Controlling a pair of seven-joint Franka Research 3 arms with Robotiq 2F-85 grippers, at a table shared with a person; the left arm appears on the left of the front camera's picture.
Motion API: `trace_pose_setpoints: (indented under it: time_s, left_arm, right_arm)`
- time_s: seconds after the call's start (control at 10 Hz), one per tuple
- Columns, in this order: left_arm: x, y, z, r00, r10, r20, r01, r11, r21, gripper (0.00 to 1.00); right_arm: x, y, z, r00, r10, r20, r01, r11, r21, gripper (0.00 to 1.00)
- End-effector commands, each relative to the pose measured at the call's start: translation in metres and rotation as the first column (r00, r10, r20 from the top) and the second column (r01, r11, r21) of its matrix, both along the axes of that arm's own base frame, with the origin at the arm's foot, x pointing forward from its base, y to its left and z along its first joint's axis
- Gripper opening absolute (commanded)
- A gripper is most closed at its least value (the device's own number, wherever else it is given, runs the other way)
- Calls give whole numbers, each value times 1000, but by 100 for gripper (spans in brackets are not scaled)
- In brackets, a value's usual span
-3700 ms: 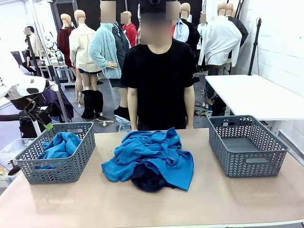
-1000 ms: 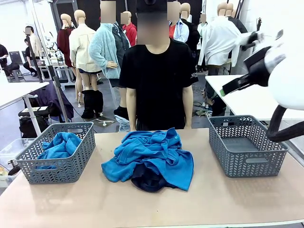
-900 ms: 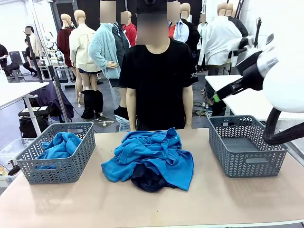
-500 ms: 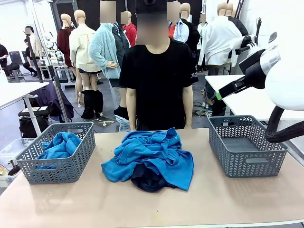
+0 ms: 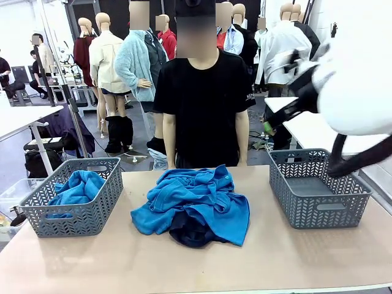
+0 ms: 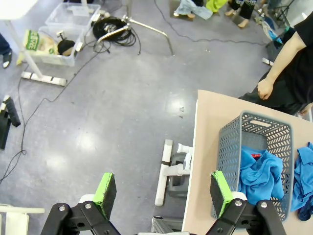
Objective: Sort the tops and bottoms.
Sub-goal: Lift clothes from the center of the table with your right hand.
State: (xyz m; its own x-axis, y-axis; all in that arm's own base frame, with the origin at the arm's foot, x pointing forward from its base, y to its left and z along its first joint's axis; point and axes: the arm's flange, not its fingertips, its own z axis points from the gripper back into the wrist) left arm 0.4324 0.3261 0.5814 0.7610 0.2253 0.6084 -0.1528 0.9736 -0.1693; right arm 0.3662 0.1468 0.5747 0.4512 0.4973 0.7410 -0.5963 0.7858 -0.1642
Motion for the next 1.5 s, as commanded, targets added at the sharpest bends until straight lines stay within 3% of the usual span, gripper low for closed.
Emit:
trace_pose_setpoints:
  time_s: [0.0, 0.2, 0.3, 0.4, 0.7, 1.2, 1.4]
  left_arm:
    - [-4, 1, -2, 1000, -6, 2, 6, 1000, 21, 100]
    - [-4, 1, -2, 1000, -6, 2, 6, 1000, 21, 100]
    - [-4, 1, -2, 1000, -6, 2, 6, 1000, 21, 100]
    - [-4, 1, -2, 1000, -6, 2, 6, 1000, 21, 100]
    - [-4, 1, -2, 1000, -6, 2, 6, 1000, 21, 100]
    - [-4, 1, -2, 1000, -6, 2, 6, 1000, 21, 100]
    - [-4, 1, -2, 1000, -6, 2, 6, 1000, 21, 100]
  right_arm:
    - [49, 47, 3, 980, 180, -86, -188, 977, -96, 100]
    - [74, 96, -24, 923, 297, -245, -337, 930, -144, 100]
    - [91, 119, -49, 893, 303, -333, -368, 918, -151, 100]
    - [98, 134, -69, 845, 372, -384, -439, 893, -99, 100]
    - [109, 171, -116, 803, 391, -450, -481, 870, -103, 100]
    - [115, 213, -168, 770, 388, -506, -546, 811, -210, 100]
    - [114, 222, -177, 726, 414, -549, -587, 789, -183, 100]
